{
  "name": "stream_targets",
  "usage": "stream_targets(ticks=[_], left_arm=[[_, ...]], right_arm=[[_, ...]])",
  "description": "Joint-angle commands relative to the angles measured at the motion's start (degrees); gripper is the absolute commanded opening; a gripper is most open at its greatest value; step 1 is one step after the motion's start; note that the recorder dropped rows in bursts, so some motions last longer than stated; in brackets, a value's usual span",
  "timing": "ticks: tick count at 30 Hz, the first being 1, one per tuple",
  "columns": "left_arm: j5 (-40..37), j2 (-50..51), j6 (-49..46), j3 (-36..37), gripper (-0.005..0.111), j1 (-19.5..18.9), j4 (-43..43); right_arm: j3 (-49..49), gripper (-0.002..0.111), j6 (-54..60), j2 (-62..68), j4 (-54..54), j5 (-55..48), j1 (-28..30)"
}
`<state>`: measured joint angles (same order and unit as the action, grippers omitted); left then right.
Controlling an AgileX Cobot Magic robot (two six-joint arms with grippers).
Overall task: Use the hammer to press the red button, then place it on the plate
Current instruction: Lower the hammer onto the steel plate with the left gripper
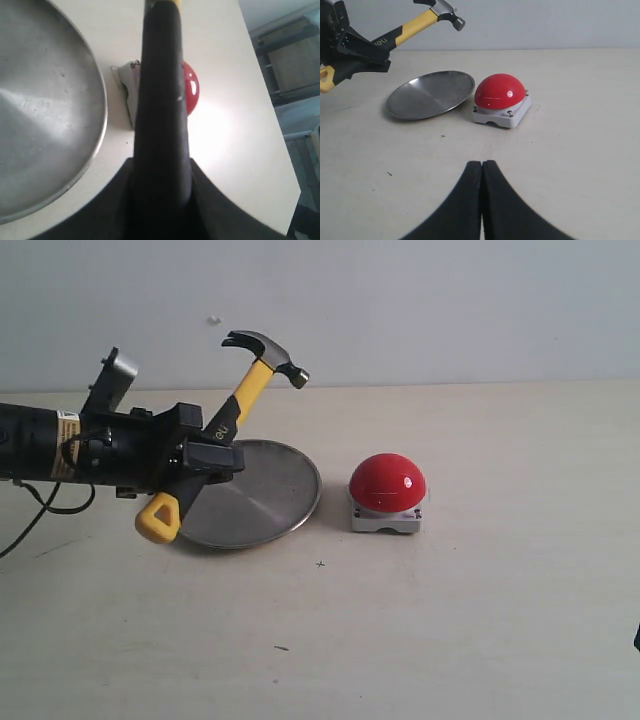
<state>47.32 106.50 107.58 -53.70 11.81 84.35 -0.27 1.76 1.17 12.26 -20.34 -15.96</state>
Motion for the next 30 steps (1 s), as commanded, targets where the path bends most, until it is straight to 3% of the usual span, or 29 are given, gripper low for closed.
stream_targets(ticks=[1, 9, 16, 30], left_arm=[[4.95, 3.0, -0.7, -2.91, 0.0, -0.51, -0.44], [4.9, 6.72, -0.66, -5.11, 0.0, -0.64, 0.99], [4.87, 7.51, -0.51, -5.11, 0.0, -3.9, 3.73], [4.43, 15.79, -2.0, -9.11, 0.0, -3.79, 2.01]], right_arm=[[0.27, 0.0, 0.08, -0.28, 0.24, -0.05, -0.07], [0.27, 0.0, 0.08, -0.28, 0.24, -0.05, -0.07], [0.27, 0.0, 0.08, -0.28, 0.24, -0.05, -0.07], [0.27, 0.0, 0.08, -0.28, 0.24, -0.05, -0.07]])
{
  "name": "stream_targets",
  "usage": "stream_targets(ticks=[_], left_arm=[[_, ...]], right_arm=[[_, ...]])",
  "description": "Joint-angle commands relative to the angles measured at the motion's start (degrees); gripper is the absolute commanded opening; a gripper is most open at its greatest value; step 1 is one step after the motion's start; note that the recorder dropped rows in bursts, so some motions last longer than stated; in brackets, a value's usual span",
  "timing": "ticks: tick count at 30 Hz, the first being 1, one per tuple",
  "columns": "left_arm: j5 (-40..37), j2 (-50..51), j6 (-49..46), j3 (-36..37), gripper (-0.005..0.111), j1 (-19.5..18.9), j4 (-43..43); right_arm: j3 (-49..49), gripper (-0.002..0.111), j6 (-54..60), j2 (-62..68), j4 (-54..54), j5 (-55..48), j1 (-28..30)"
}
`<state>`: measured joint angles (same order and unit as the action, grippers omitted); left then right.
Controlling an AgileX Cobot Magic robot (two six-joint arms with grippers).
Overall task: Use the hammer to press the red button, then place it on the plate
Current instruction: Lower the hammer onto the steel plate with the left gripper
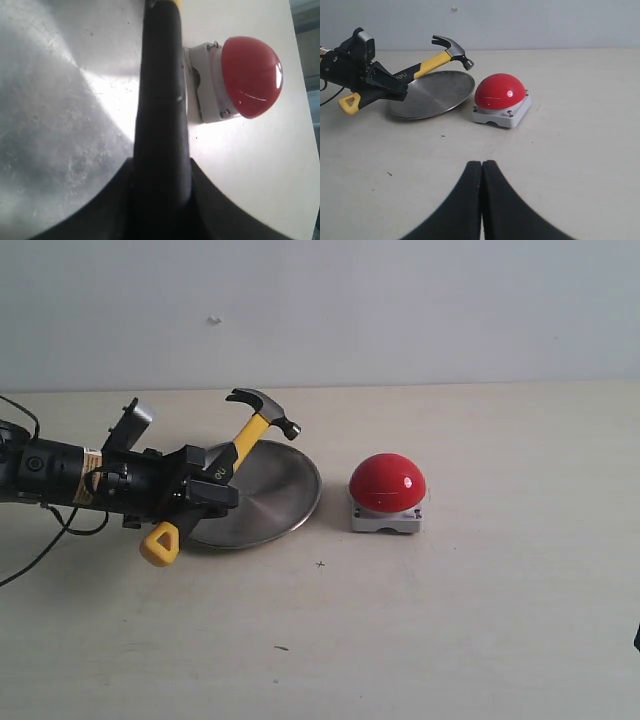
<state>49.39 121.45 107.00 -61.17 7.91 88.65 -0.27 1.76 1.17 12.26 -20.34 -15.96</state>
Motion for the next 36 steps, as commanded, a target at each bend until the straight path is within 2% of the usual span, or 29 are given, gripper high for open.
stream_targets(ticks=[1, 22, 32, 35, 36], left_arm=[[2.24, 1.19, -1.42, -1.65, 0.0, 0.12, -2.46], [-4.25, 2.21, 2.24, -1.65, 0.0, 0.12, -2.59], [-3.91, 2.21, 2.69, -1.65, 0.001, 0.12, -2.36], [-3.06, 2.21, 2.69, -1.65, 0.009, 0.12, -1.14], [-2.65, 2.21, 2.69, -1.65, 0.019, 0.12, -0.4]], right_arm=[[0.27, 0.0, 0.08, -0.28, 0.24, -0.05, -0.07], [0.27, 0.0, 0.08, -0.28, 0.24, -0.05, -0.07], [0.27, 0.0, 0.08, -0.28, 0.24, -0.05, -0.07], [0.27, 0.0, 0.08, -0.28, 0.24, -0.05, -0.07], [0.27, 0.0, 0.08, -0.28, 0.24, -0.05, -0.07]])
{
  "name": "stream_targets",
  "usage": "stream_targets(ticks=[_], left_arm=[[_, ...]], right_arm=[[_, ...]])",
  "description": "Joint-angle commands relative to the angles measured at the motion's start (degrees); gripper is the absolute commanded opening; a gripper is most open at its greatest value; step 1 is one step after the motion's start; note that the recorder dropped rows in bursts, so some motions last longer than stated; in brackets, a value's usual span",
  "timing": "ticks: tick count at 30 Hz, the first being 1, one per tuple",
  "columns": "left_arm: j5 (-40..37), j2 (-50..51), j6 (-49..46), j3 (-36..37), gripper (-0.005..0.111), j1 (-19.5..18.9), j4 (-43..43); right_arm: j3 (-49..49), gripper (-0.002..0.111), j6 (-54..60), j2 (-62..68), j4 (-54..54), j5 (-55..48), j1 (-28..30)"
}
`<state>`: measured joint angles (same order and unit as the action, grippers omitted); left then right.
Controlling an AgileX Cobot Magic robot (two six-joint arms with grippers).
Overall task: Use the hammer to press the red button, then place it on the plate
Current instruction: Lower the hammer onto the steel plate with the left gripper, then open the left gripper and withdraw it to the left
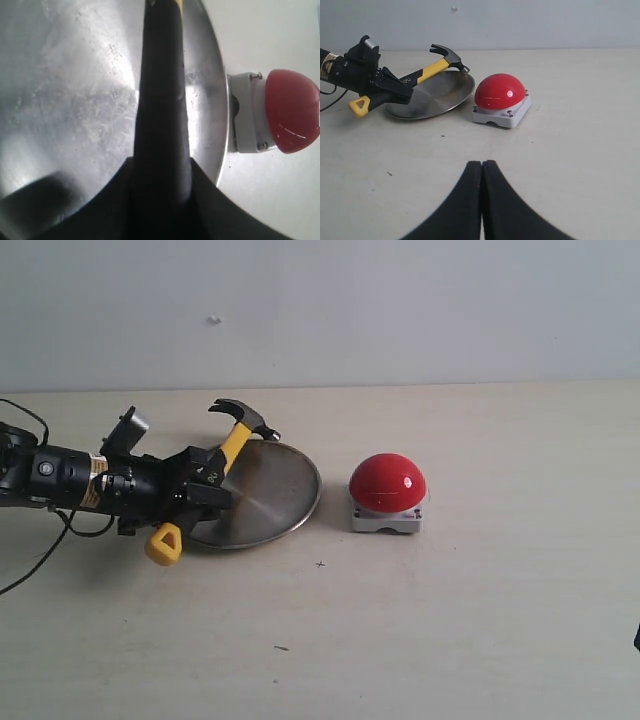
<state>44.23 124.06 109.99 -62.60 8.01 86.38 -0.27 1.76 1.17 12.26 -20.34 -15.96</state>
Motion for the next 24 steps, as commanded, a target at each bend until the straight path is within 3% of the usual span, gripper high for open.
stream_targets(ticks=[1, 7, 12, 14, 18, 20, 21, 24], left_arm=[[2.52, -0.4, -0.3, -0.22, 0.025, 0.02, 2.22], [5.6, -0.4, 1.73, -0.22, 0.055, 0.02, 7.95], [6.88, -3.24, 2.93, -0.22, 0.062, -0.83, 13.57], [6.99, -6.57, 4.26, 0.06, 0.062, -3.02, 13.57], [6.88, -10.86, 3.87, 2.17, 0.042, -6.3, 13.57], [6.54, -14.44, -1.07, 5.5, 0.006, -8.22, 11.81], [6.45, -16.58, -5.71, 7.83, 0.001, -8.76, 8.77], [5.53, -21.3, -16.08, 13.5, 0.0, -8.76, 0.15]], right_arm=[[0.27, 0.0, 0.08, -0.28, 0.24, -0.05, -0.07], [0.27, 0.0, 0.08, -0.28, 0.24, -0.05, -0.07], [0.27, 0.0, 0.08, -0.28, 0.24, -0.05, -0.07], [0.27, 0.0, 0.08, -0.28, 0.24, -0.05, -0.07], [0.27, 0.0, 0.08, -0.28, 0.24, -0.05, -0.07], [0.27, 0.0, 0.08, -0.28, 0.24, -0.05, -0.07], [0.27, 0.0, 0.08, -0.28, 0.24, -0.05, -0.07], [0.27, 0.0, 0.08, -0.28, 0.24, -0.05, -0.07]])
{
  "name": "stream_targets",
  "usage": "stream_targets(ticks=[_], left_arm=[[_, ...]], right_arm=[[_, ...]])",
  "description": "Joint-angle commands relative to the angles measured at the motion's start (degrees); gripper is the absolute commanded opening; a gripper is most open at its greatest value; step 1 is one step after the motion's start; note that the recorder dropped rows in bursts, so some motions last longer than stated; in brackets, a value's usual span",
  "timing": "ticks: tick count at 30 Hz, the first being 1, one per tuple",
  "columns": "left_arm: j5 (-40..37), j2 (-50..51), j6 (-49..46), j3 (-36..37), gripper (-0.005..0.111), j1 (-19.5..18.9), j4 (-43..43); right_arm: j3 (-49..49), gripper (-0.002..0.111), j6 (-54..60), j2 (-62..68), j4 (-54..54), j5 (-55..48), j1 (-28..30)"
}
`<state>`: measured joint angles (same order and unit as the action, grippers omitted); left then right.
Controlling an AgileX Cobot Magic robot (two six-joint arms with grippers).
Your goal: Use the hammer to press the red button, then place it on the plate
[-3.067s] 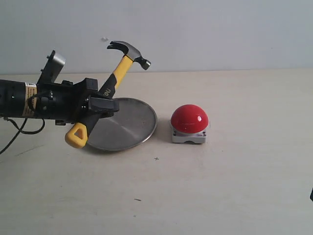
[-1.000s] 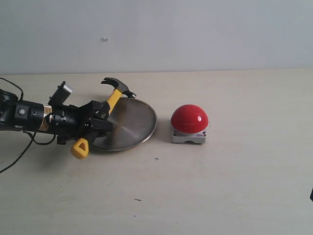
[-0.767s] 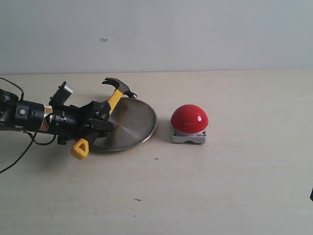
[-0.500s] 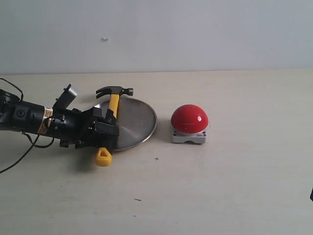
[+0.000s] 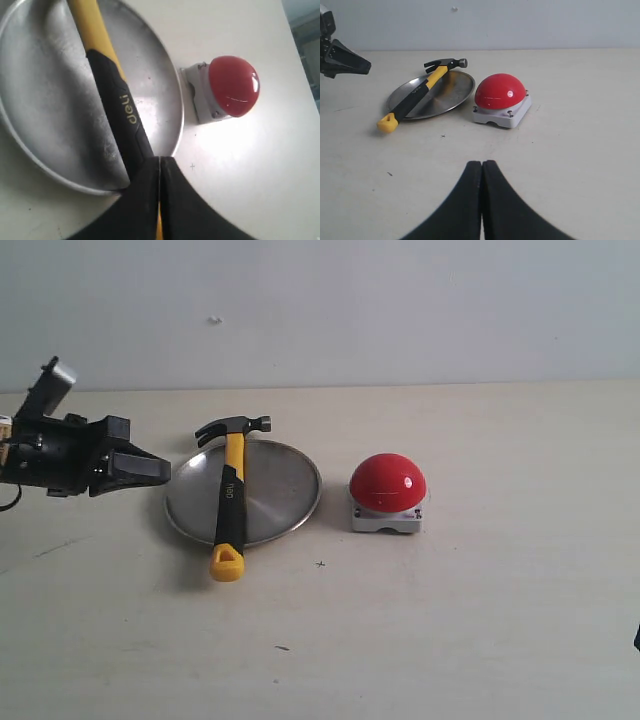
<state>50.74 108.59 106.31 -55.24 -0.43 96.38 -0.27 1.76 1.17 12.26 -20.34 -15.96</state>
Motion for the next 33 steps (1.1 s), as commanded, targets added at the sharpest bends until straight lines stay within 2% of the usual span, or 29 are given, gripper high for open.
stream_targets(ticks=[1, 9, 12, 16, 20, 25, 33], left_arm=[[-1.51, -7.91, -15.45, 7.98, 0.0, -0.32, -12.58], [-6.39, -30.22, -47.97, 27.66, 0.0, -0.32, -41.06], [-9.13, -40.3, -53.81, 32.56, 0.0, -0.32, -49.86], [-18.65, -54.7, -57.76, 36.63, 0.0, -0.32, -57.42], [-29.54, -66.49, -58.63, 37.21, 0.0, -0.32, -59.15], [-39.03, -78.82, -59.88, 37.41, 0.0, -0.32, -59.15], [-43.35, -96.18, -60.93, 40.76, 0.0, -0.32, -59.15]], right_arm=[[0.27, 0.0, 0.08, -0.28, 0.24, -0.05, -0.07], [0.27, 0.0, 0.08, -0.28, 0.24, -0.05, -0.07], [0.27, 0.0, 0.08, -0.28, 0.24, -0.05, -0.07], [0.27, 0.0, 0.08, -0.28, 0.24, -0.05, -0.07], [0.27, 0.0, 0.08, -0.28, 0.24, -0.05, -0.07], [0.27, 0.0, 0.08, -0.28, 0.24, -0.05, -0.07], [0.27, 0.0, 0.08, -0.28, 0.24, -0.05, -0.07]])
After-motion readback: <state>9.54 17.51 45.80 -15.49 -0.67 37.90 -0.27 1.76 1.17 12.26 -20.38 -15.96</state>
